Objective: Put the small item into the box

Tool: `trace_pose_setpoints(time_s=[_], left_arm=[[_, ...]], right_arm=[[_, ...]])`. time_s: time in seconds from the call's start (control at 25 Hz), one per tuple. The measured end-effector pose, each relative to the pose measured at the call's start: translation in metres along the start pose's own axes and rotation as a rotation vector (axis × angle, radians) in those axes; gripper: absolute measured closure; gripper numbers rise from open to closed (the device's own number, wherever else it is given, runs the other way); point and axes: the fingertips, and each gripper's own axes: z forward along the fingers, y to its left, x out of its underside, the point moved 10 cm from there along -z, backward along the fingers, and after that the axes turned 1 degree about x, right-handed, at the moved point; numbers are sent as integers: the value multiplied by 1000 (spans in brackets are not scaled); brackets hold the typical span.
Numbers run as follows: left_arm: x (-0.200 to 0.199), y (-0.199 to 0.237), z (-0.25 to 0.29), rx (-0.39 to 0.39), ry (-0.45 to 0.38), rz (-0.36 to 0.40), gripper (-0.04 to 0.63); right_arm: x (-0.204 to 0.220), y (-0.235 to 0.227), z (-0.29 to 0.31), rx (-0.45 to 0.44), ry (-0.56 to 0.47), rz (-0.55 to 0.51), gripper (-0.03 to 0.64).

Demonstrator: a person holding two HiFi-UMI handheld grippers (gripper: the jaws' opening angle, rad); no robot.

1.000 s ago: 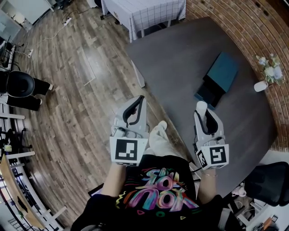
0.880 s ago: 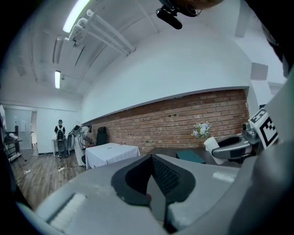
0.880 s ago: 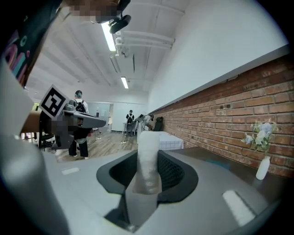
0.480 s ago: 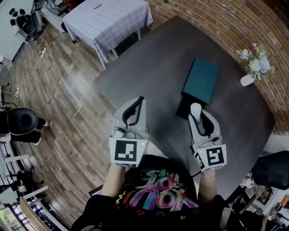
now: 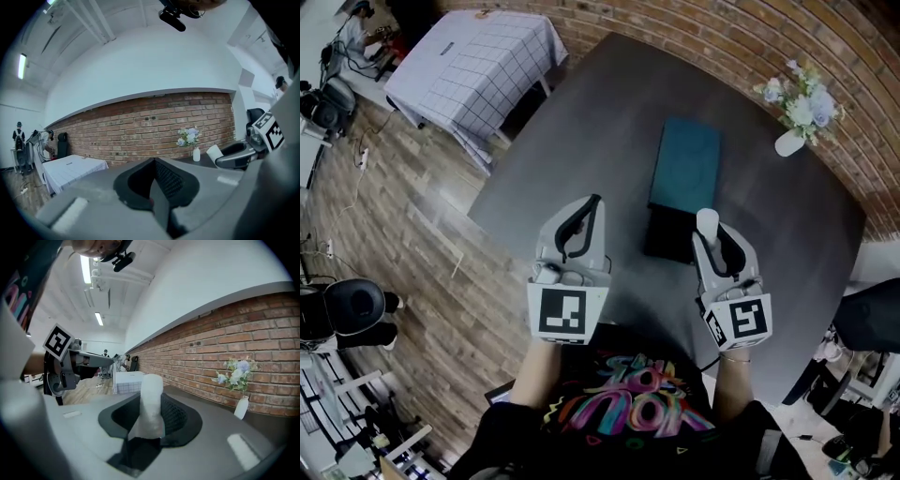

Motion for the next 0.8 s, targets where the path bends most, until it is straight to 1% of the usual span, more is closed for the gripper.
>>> trace_pose_setpoints(time_s=[0.28,0.6,0.8], left_arm=[[-6,-2,19,103,-2,12,594],[-15,10,57,252,-46,27,594],[-16,7,81,343,-55,33,594]], right_arm=[[-1,4,-9,84,3,21,485],[-11,11,-6,222,15,30,485],[-12,10,-7,297,35,28,485]])
